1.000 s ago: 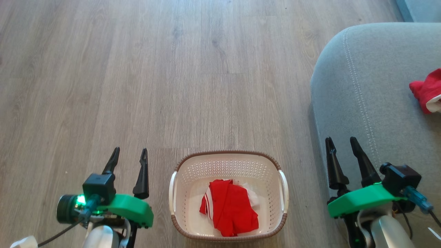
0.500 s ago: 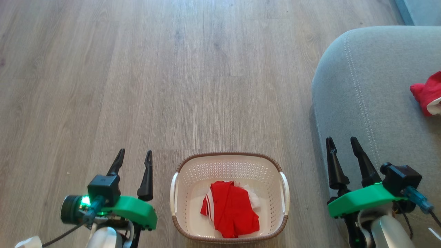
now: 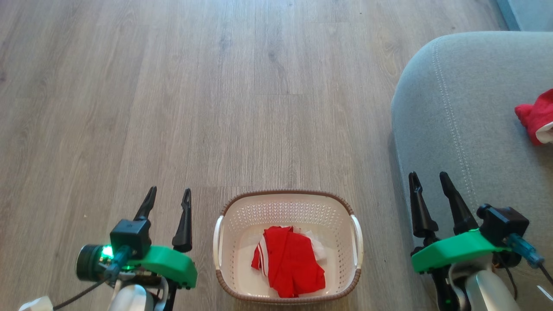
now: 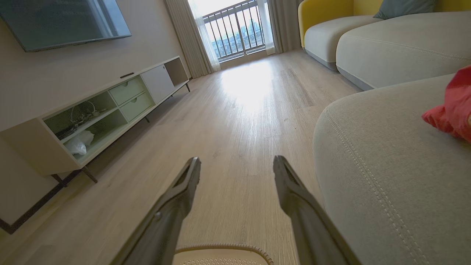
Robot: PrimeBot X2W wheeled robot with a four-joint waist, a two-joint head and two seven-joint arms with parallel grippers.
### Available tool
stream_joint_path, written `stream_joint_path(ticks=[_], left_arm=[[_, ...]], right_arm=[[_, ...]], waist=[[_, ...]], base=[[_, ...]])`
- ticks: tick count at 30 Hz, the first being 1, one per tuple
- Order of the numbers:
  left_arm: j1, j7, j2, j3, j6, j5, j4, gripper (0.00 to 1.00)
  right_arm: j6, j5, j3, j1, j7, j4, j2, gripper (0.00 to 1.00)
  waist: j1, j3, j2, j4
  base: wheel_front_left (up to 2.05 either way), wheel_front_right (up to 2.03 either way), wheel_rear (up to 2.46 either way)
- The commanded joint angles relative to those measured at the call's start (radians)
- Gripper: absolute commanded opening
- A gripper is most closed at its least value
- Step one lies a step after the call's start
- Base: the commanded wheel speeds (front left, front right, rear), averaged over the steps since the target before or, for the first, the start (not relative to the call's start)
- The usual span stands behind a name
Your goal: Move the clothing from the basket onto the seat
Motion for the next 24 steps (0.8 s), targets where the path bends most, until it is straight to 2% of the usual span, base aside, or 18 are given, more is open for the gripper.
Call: stream_joint_path(ticks=[1,13,24], left_arm=[[-0.031,-0.005,0.003,0.030,-0.001,0.002,-0.036,1.00],[-0.035,-0.005,0.003,0.022,-0.003,0.001,-0.038,1.00],[-0.076,-0.005,0.003,0.003,-0.033,0.000,-0.036,1.00]], right_arm=[[0.000,0.001,0.021,-0.029,-0.006,-0.028,0.004,1.00],[0.000,0.000,0.015,-0.028,-0.006,-0.029,0.004,1.00],[0.000,-0.030,-0.011,-0.066,-0.006,-0.043,0.004,1.00]], waist=[[0.0000,0.000,0.0000,0.000],[0.0000,0.010,0.0000,0.001],[0.0000,0.116,0.0000,0.002]], base=[[0.00,0.00,0.00],[0.00,0.00,0.00],[0.00,0.00,0.00]])
